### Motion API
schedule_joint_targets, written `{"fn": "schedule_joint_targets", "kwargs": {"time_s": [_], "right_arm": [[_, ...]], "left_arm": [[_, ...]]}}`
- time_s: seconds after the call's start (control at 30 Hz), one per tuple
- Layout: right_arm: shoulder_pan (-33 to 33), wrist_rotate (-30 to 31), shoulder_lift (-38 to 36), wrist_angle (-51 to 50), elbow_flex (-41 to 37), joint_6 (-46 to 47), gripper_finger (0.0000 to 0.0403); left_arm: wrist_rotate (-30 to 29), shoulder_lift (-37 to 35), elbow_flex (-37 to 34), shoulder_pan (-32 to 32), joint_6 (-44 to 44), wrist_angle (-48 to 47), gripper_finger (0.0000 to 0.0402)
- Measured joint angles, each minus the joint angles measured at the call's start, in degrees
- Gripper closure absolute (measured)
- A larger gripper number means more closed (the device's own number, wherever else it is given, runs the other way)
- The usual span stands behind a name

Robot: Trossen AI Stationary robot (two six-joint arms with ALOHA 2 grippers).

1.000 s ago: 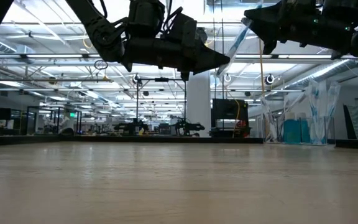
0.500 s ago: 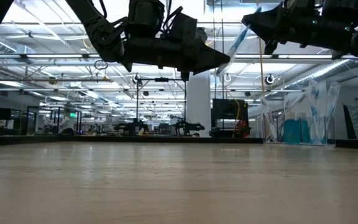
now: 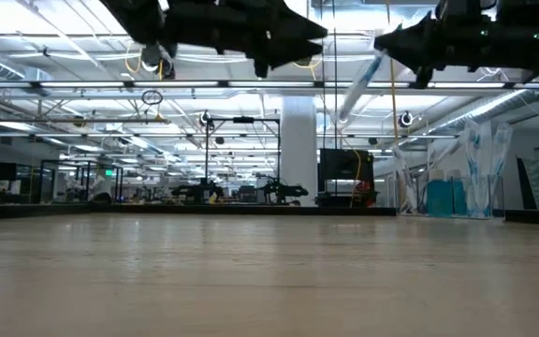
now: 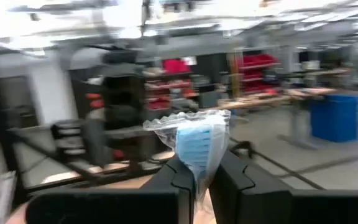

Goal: Pick & Place toothbrushing station
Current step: Put the blue toothbrush into the right of the transparent organizer

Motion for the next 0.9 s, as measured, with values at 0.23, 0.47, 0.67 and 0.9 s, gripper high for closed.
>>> {"fn": "schedule_joint_targets", "kwargs": {"time_s": [0.23, 0.47, 0.67, 0.9], "right_arm": [[0.04, 13.88, -10.97, -21.76, 4.68, -3.60, 0.0393], [0.04, 33.70, -13.23, -53.59, 16.72, -1.75, 0.0384], [0.02, 42.48, -13.31, -70.65, 24.92, 3.32, 0.0393], [0.02, 47.87, -15.29, -81.36, 28.17, 8.21, 0.0390]], "left_arm": [[-3.91, -5.89, 0.02, -0.24, 3.07, -12.59, 0.0191], [-7.96, -4.31, -0.04, 0.45, 2.24, -18.90, 0.0198], [-7.94, -2.72, -0.04, 1.26, 1.51, -19.67, 0.0197], [-7.96, -2.51, -0.07, 1.60, 1.55, -20.96, 0.0197]]}}
